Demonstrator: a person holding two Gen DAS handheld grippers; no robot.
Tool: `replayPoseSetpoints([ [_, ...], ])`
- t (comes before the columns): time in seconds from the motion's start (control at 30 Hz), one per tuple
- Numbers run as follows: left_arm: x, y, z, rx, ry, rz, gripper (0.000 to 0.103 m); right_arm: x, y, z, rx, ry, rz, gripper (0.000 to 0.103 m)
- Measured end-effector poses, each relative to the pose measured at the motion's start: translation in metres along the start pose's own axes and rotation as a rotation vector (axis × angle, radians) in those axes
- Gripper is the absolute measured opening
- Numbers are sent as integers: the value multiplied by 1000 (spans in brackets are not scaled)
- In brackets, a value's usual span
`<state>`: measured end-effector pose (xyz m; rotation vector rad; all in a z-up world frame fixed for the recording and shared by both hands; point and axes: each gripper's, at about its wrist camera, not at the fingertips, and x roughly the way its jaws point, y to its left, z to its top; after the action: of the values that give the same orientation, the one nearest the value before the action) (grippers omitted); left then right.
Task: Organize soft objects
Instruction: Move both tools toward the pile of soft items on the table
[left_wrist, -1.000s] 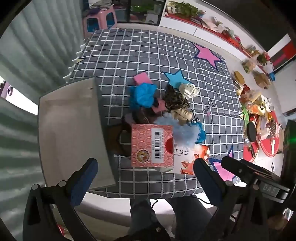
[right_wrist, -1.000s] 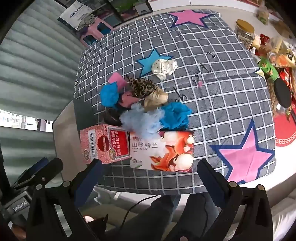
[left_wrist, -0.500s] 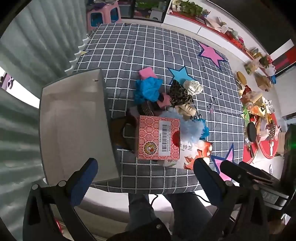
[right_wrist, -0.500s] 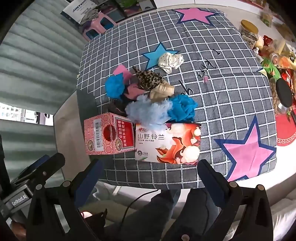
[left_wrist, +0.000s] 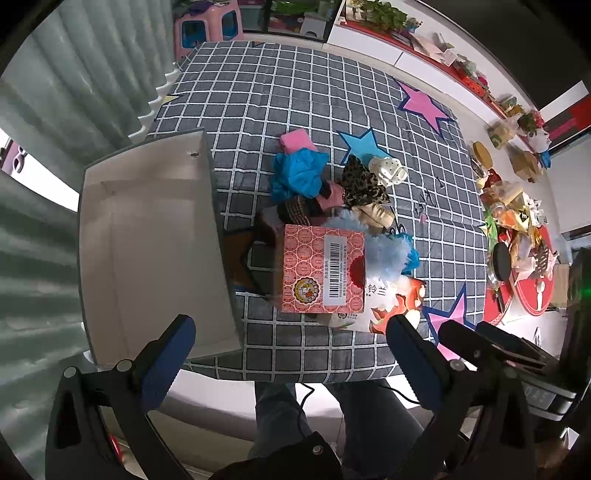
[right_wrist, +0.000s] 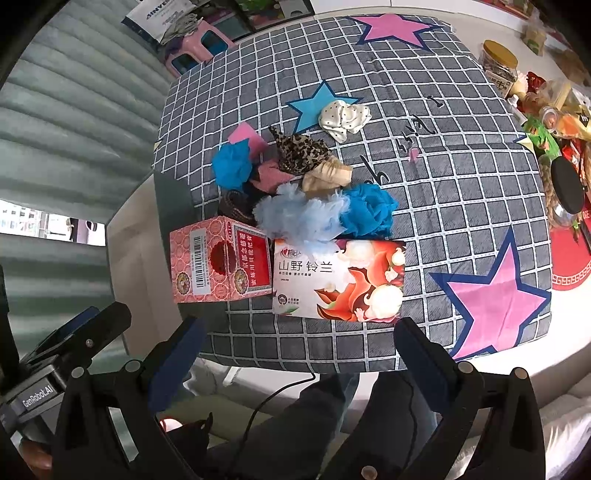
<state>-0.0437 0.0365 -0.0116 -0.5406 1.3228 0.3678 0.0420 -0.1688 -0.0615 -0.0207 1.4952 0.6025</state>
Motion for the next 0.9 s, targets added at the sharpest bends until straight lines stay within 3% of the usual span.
replayPoseSetpoints([
  [0.53, 1, 15, 2, -14, -1, -6, 103, 3, 10, -1, -4, -1, -17, 103],
  [0.9, 13, 14, 22, -3, 12, 15, 103, 4, 0, 10, 22, 0, -55, 103],
])
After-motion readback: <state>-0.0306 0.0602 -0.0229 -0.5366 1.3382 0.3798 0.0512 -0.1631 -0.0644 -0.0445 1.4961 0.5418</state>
